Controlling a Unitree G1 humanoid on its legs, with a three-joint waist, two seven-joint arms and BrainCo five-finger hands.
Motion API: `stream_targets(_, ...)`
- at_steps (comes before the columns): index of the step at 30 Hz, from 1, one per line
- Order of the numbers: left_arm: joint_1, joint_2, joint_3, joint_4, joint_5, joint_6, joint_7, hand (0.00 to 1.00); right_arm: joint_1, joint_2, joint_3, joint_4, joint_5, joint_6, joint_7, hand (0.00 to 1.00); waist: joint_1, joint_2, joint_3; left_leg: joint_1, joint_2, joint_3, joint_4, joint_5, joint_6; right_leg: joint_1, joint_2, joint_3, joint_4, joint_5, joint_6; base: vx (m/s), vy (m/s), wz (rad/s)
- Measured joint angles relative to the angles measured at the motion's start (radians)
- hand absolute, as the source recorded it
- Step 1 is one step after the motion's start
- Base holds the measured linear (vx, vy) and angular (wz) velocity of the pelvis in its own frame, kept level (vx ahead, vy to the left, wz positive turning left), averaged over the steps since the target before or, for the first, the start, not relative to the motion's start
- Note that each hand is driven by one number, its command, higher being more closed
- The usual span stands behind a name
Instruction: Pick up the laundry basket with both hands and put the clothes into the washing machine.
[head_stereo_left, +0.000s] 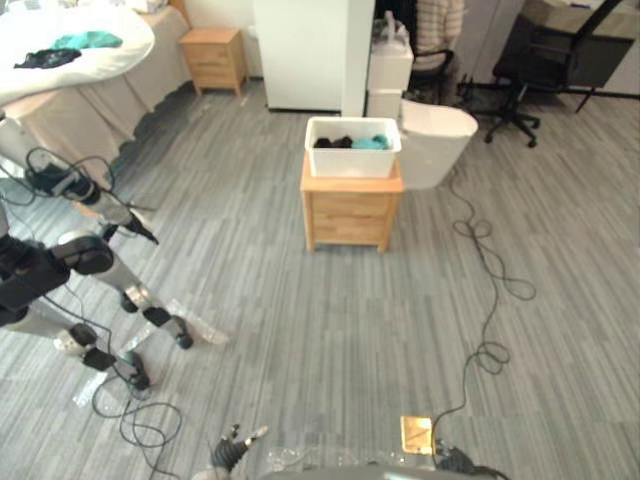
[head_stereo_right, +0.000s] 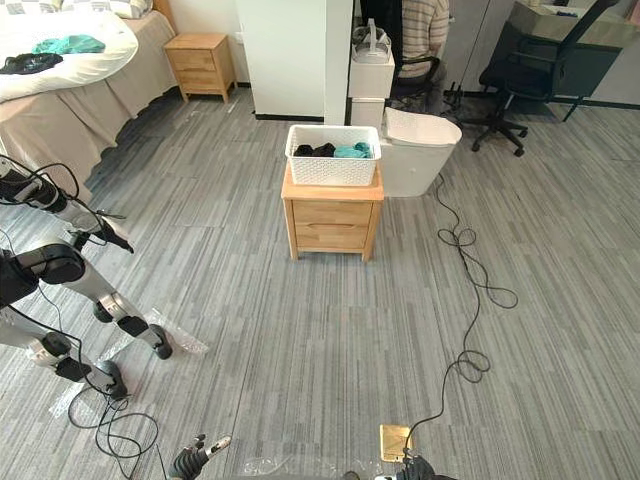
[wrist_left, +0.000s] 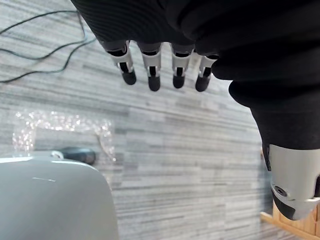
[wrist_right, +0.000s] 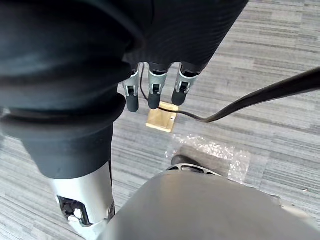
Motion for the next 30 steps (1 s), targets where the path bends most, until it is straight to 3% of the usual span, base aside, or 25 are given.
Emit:
stream_targets(14, -0.002, 0.003, 0.001, 0.000, -0.002, 0.000, 0.001, 0.00, -0.006, 0.003, 0.000, 0.000, 0.001, 0.000, 0.001, 0.00, 0.000, -0.003, 0.005, -0.003, -0.010, -0.014, -0.011, 0.012, -0.015, 0.000, -0.010, -0.022, 0.002, 0.000, 0.000, -0.02, -0.001, 0.03)
stream_targets(17, -0.002, 0.003, 0.001, 0.001, -0.009, 0.001, 0.001, 0.00, -0.008, 0.002, 0.000, 0.000, 0.004, 0.000, 0.001, 0.00, 0.000, 0.000, 0.008, -0.008, -0.011, -0.026, -0.020, 0.024, 0.002, -0.002, -0.011, -0.035, 0.002, 0.000, 0.000, -0.05, -0.010, 0.15)
stream_targets(24, -0.002, 0.001, 0.005, -0.002, -0.017, 0.001, 0.001, 0.00, -0.008, 0.001, 0.000, -0.001, 0.009, 0.000, 0.001, 0.00, 0.003, 0.001, 0.013, -0.023, -0.011, -0.062, -0.024, 0.042, -0.001, -0.001, -0.009, -0.073, 0.001, -0.004, -0.012, -0.05, -0.016, 0.17)
stream_targets(26, -0.002, -0.003, 0.039, -0.005, -0.017, 0.001, 0.001, 0.00, -0.014, 0.004, 0.002, -0.001, 0.009, 0.000, 0.001, 0.00, 0.003, -0.006, 0.023, -0.056, -0.010, -0.066, 0.034, 0.016, -0.007, 0.002, -0.008, -0.076, 0.002, -0.012, -0.029, -0.06, -0.025, 0.10)
stream_targets(28, -0.009, -0.010, 0.083, -0.012, -0.019, 0.001, 0.001, 0.00, -0.029, 0.004, 0.004, -0.008, 0.008, 0.000, 0.002, 0.00, 0.003, -0.007, 0.068, -0.116, 0.003, -0.061, 0.213, -0.055, -0.024, 0.017, 0.002, -0.078, 0.015, -0.033, -0.058, -0.07, -0.044, 0.08)
stream_targets(29, -0.008, -0.011, 0.108, -0.029, -0.027, 0.002, 0.001, 0.00, -0.027, 0.003, 0.008, -0.027, 0.008, -0.001, 0.002, 0.00, 0.009, -0.010, 0.096, -0.231, 0.021, -0.017, 0.466, -0.072, -0.034, 0.016, 0.006, -0.076, 0.038, -0.054, -0.081, -0.10, -0.052, 0.00)
stream_targets(30, -0.007, -0.012, 0.112, -0.033, -0.029, 0.003, 0.001, 0.00, -0.025, -0.001, 0.012, -0.030, 0.008, -0.001, 0.002, 0.00, 0.017, -0.008, 0.102, -0.272, 0.036, 0.011, 0.546, -0.066, -0.043, 0.017, 0.008, -0.070, 0.047, -0.059, -0.087, -0.10, -0.043, -0.16)
